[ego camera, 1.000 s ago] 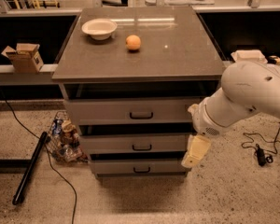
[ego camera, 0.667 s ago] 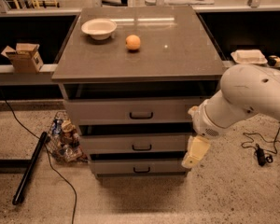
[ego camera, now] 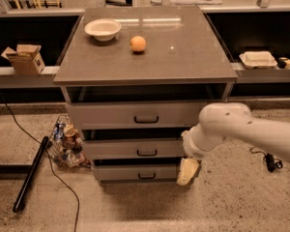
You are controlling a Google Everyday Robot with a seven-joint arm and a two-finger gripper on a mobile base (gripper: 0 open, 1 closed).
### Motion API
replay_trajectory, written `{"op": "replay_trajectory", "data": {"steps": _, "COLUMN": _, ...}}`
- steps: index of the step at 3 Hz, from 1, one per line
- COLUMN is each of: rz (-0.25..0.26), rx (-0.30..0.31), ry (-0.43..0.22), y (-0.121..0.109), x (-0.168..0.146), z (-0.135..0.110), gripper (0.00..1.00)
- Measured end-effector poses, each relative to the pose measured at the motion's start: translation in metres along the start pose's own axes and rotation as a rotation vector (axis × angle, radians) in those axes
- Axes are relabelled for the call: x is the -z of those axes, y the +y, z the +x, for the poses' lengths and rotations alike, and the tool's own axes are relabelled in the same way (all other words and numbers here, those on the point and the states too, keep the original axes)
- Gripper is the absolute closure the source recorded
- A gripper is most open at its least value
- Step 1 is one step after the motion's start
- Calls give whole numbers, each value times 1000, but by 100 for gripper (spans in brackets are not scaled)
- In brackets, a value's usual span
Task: Open bottom drawer
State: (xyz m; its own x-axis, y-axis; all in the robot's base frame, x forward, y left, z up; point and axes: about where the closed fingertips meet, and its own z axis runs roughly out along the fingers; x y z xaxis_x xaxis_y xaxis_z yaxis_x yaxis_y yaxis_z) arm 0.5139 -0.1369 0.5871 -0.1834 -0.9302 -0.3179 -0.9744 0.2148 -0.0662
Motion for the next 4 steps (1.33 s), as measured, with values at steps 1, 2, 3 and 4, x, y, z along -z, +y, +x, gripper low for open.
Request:
{"op": "replay_trajectory", "data": {"steps": 1, "rz": -37, "rx": 28, "ry": -19, "y": -4, "x": -75, "z": 6, "gripper": 0}}
{"op": "replay_trajectory", "data": {"steps": 2, "rz": -81, "rx": 33, "ry": -71, "y": -4, "x": -141, "z": 3, "gripper": 0}}
{"op": "replay_trajectory", "data": {"steps": 3, "rz": -116, "rx": 20, "ry": -74, "y": 6, "x": -160, "z": 9, "gripper": 0}}
{"op": "replay_trajectory", "data": {"steps": 4, "rz": -116, "rx": 20, "ry": -74, "y": 6, "x": -160, "z": 9, "gripper": 0}}
